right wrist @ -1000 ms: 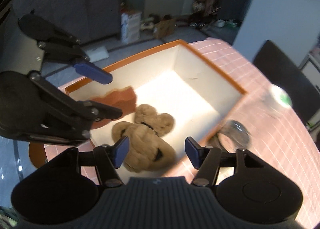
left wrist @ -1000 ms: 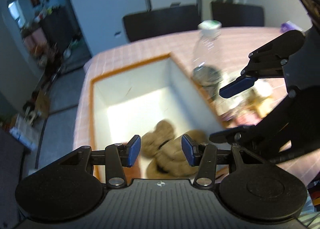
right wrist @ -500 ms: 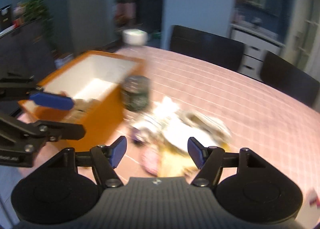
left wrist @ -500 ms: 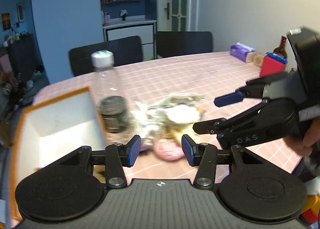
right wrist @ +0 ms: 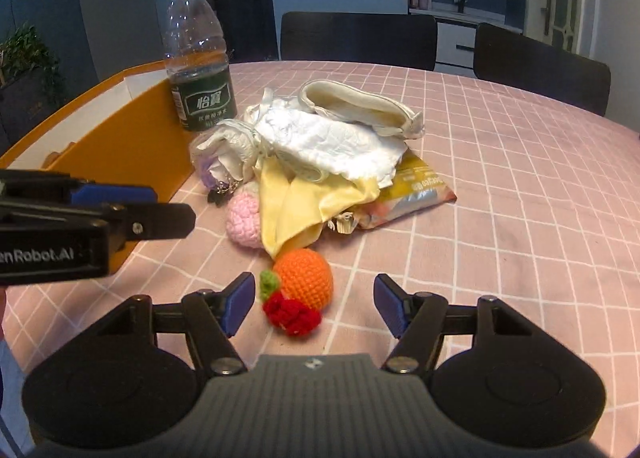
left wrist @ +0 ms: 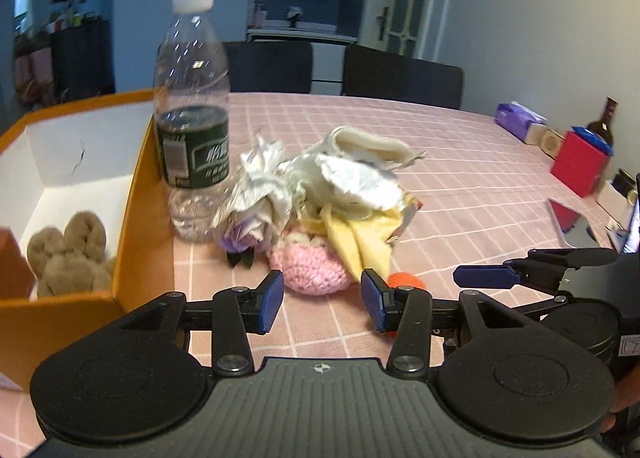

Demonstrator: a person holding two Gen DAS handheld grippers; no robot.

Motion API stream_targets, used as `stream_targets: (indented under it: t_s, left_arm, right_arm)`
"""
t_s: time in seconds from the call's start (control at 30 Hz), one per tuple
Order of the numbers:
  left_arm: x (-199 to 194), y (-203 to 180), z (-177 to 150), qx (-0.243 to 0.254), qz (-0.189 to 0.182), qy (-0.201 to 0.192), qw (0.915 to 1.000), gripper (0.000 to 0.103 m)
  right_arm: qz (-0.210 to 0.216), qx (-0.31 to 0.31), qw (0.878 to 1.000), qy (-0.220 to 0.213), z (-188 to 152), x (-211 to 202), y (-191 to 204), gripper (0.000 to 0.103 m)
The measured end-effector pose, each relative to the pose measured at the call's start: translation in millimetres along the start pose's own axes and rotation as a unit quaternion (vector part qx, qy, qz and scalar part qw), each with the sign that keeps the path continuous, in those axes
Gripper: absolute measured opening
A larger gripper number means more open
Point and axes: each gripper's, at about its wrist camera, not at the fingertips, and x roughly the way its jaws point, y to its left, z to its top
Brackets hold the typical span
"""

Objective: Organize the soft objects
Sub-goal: 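Move both tools back toward the remaining soft items on the table, then grasp the pink crocheted item with the left tool and lift it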

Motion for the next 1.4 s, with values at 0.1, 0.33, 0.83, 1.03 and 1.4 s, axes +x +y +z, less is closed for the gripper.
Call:
stream_targets:
  t_s: [0.1, 0.33, 0.83, 1.03, 1.4]
  left_arm:
    - [7, 2, -3, -0.006, -0.002, 0.005, 1.0000, 0.054]
    - [21, -6, 0, 0.010, -0.004, 0.010, 0.9999, 0.054]
    - [55, -23, -10, 0.129, 0.058, 0.028, 0.9895, 0.068]
    - [71, -32, -14, 0.171, 0.081, 0.026, 0.9816, 0.079]
    - [69, -42, -22, 0.206, 0.096, -0.009, 0.9739, 0.029]
  right_arm:
    - [0.008, 0.005, 1.000, 0.004, 0, 10, -3, 0.065]
    - [0.009, 0.001, 1.000, 0.003, 1, 12, -12, 0.043]
    - [-0.012, 0.017, 1.000, 0.006, 5, 15, -37, 0.044]
    - [-0.007, 0.023, 1.000, 0.013, -1, 19, -38, 0.048]
    - [-0.013, 0.015, 1.000, -0.001, -3, 12, -34, 0.047]
